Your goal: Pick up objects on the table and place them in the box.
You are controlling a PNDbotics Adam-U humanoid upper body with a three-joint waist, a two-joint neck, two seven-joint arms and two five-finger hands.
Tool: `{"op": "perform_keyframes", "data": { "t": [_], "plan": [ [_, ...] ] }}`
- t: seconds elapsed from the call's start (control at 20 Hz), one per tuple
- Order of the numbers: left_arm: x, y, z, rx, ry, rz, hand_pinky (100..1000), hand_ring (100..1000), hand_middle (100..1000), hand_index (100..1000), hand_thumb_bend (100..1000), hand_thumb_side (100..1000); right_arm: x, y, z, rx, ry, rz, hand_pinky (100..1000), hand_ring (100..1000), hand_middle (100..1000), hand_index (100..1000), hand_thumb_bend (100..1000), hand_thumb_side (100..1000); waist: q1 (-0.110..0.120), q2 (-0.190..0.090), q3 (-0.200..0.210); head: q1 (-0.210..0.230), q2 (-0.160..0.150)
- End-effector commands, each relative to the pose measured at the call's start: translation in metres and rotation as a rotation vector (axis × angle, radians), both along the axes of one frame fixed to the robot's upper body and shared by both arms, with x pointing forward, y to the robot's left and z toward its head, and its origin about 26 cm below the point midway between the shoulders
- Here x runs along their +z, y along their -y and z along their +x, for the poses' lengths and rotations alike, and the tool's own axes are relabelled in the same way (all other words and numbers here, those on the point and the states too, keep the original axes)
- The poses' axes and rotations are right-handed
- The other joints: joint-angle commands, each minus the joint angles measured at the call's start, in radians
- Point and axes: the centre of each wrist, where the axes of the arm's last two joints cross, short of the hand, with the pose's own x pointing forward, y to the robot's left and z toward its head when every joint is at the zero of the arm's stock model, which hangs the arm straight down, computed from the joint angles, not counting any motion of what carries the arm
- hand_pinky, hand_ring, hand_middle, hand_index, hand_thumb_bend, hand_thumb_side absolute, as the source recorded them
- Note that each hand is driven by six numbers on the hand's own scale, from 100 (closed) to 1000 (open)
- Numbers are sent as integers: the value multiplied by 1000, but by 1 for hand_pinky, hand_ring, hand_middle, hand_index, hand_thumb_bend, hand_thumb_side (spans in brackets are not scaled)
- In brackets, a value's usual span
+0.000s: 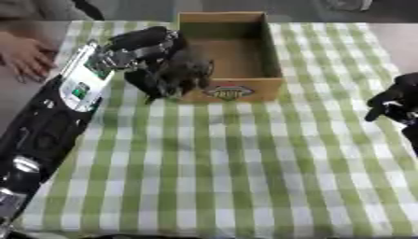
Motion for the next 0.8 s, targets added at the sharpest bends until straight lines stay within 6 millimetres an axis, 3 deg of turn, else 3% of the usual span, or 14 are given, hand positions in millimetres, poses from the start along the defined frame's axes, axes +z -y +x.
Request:
{"op": "perform_keyframes", "data": {
  "t": [0.05, 0.45, 0.65, 0.8],
  "plan": [
    [26, -14, 6, -184, 95, 305, 293, 213, 273, 579, 177, 200, 7, -1, 0, 18, 26, -4, 510, 608, 534, 697, 100, 737, 2, -12, -8, 12, -7],
    [46, -28, 30, -53, 130, 207, 288, 209, 271, 578, 173, 183, 10, -9, 1, 56, 34, -16, 509, 608, 533, 697, 100, 752, 13, 11, -63, 44, -30],
    [44, -29, 36, -29, 156, 183, 313, 224, 284, 590, 165, 170, 11, -10, 1, 63, 35, -21, 508, 608, 533, 697, 100, 768, 18, 20, -77, 50, -40],
    [54, -33, 40, 9, 188, 126, 323, 240, 298, 605, 169, 165, 14, -15, 2, 82, 46, -31, 508, 608, 533, 697, 100, 773, 32, 39, -117, 68, -56]
  ]
}}
